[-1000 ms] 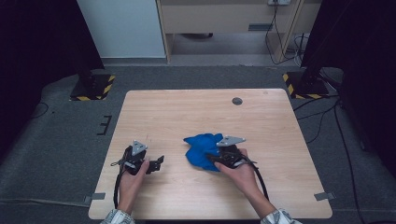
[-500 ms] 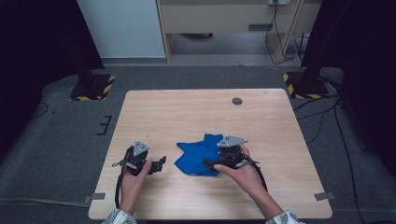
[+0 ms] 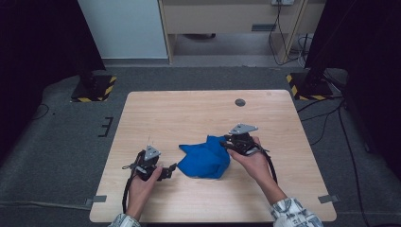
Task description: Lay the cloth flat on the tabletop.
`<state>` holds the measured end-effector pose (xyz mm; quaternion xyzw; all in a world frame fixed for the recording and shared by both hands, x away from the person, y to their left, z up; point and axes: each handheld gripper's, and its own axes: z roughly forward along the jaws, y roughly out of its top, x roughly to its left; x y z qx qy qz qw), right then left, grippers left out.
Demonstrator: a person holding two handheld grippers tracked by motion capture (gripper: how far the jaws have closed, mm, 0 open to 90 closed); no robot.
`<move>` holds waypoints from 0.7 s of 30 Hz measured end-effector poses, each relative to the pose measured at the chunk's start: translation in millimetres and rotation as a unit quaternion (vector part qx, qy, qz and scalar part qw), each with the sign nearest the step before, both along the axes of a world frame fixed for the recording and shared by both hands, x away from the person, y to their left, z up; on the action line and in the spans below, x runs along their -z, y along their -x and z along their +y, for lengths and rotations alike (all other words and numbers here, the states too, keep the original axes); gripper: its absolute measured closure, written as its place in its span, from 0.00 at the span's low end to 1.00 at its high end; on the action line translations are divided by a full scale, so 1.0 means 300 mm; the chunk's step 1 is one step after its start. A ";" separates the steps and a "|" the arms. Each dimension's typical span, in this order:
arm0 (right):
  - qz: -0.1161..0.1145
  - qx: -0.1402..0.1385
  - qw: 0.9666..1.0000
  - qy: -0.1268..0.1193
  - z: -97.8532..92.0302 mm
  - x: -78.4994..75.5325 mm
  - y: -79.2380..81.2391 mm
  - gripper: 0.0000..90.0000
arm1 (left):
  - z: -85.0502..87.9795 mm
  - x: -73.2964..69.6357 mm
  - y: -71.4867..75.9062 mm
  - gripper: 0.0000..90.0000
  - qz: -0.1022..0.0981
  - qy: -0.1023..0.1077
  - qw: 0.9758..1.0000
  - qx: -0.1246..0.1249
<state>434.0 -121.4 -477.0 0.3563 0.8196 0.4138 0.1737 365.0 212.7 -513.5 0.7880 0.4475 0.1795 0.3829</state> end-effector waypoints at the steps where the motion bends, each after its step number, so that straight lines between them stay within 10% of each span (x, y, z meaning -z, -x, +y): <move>1: 0.010 -0.002 1.000 0.012 0.007 0.029 -0.022 0.73 | -0.008 0.001 0.001 0.13 -0.003 -0.003 1.000 0.002; 8: 0.038 -0.005 0.998 0.041 0.053 0.115 -0.047 0.54 | -0.054 0.027 0.000 0.10 0.001 -0.022 0.999 0.025; 16: 0.067 -0.025 0.997 0.036 0.044 0.158 -0.043 0.96 | -0.079 0.059 -0.010 0.18 0.024 -0.041 0.998 0.042; 21: 0.062 -0.023 0.997 0.033 0.025 0.150 -0.025 1.00 | -0.083 0.059 -0.008 0.27 0.020 -0.041 0.998 0.050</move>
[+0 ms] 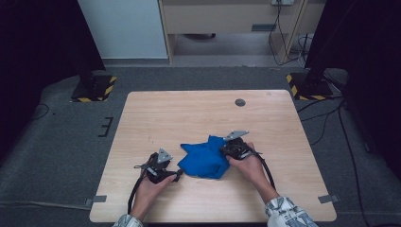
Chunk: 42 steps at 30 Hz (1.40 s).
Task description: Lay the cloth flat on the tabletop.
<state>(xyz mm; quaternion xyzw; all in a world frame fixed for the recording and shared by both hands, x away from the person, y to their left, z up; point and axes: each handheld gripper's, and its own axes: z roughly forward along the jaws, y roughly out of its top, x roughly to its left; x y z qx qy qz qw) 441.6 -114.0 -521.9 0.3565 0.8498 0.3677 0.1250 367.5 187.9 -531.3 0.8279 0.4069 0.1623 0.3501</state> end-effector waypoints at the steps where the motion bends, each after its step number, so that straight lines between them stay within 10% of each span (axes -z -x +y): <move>1: 0.000 0.000 1.000 0.000 0.000 0.000 0.000 1.00 | 0.000 0.000 0.000 0.29 0.000 0.000 1.000 0.000; 19: 0.004 -0.008 1.000 -0.025 -0.073 -0.011 0.144 1.00 | -0.020 0.004 -0.006 0.79 -0.024 0.015 0.999 0.020; 27: 0.008 -0.014 0.999 -0.033 -0.080 -0.015 0.173 0.98 | -0.008 -0.009 -0.008 0.78 -0.020 0.023 0.999 0.012; 34: -0.044 0.009 0.998 -0.042 -0.099 -0.057 0.160 0.67 | 0.005 -0.039 -0.034 0.63 -0.034 0.071 0.997 -0.006; 42: -0.044 0.032 0.998 -0.023 -0.108 -0.021 0.091 0.53 | -0.057 -0.021 -0.074 0.52 -0.027 0.066 0.997 0.007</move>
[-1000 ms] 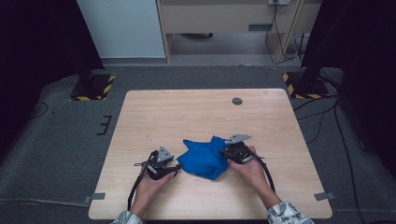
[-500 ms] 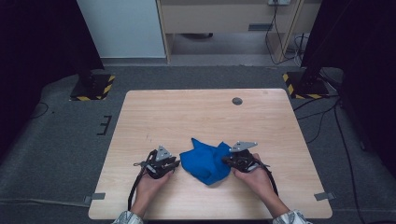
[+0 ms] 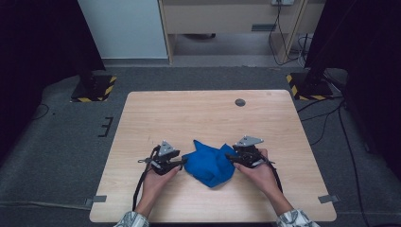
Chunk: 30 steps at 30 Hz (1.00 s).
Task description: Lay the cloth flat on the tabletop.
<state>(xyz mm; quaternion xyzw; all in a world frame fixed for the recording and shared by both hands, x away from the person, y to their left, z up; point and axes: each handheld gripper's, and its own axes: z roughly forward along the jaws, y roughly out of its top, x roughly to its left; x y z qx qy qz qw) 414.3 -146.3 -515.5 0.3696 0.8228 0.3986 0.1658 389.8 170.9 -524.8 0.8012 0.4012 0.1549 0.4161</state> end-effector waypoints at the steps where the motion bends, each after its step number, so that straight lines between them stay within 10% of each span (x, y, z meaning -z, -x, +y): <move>1: 0.002 0.001 1.000 -0.001 -0.004 0.002 -0.006 0.52 | -0.016 0.007 -0.002 0.50 0.002 -0.009 1.000 0.005; 9: 0.038 -0.013 0.999 -0.007 0.000 0.035 -0.021 0.55 | -0.046 0.033 -0.001 0.44 0.016 -0.027 0.999 0.011; 14: 0.048 -0.033 0.998 -0.002 0.000 0.039 -0.013 0.86 | -0.061 0.032 0.017 0.72 0.007 -0.032 0.999 0.026; 19: 0.044 -0.038 0.998 -0.007 -0.005 0.032 -0.009 0.93 | -0.072 0.025 0.025 0.95 0.025 -0.027 0.999 0.041; 30: 0.033 -0.022 0.999 -0.027 -0.063 -0.023 0.031 0.92 | -0.015 -0.022 0.024 0.96 -0.006 -0.008 1.000 0.000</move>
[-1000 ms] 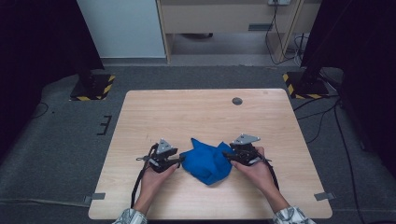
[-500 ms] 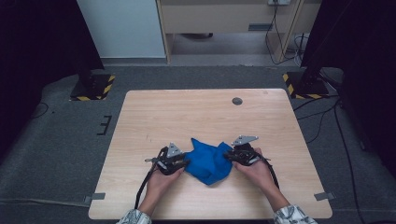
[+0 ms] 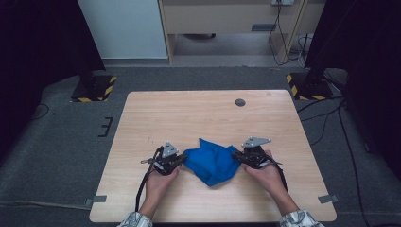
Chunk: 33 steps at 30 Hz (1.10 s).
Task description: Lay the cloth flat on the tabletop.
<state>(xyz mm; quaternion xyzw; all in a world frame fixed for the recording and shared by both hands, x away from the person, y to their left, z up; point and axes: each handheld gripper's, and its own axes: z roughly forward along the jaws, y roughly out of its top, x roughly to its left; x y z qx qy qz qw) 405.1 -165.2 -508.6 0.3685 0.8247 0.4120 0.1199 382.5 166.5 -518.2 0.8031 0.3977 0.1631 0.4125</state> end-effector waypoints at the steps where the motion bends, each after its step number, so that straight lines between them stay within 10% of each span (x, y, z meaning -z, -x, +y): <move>1: 0.001 0.002 1.000 0.001 -0.007 -0.002 0.004 0.92 | 0.006 0.002 -0.001 0.96 0.002 -0.002 1.000 -0.005; 16: 0.057 0.008 0.998 0.020 -0.051 0.030 0.070 0.85 | 0.072 -0.012 -0.009 0.96 -0.002 0.000 0.999 -0.040; 23: -0.003 0.020 1.000 -0.011 -0.021 -0.025 0.029 0.37 | 0.085 -0.007 -0.005 0.96 -0.001 -0.002 0.999 -0.041; 27: 0.004 0.015 1.000 0.008 0.062 -0.001 -0.037 0.29 | 0.081 -0.008 -0.004 0.96 -0.003 -0.006 0.999 -0.038; 33: 0.021 0.012 0.999 0.028 0.158 0.076 -0.134 0.53 | 0.079 -0.013 -0.005 0.96 -0.008 -0.005 0.999 -0.036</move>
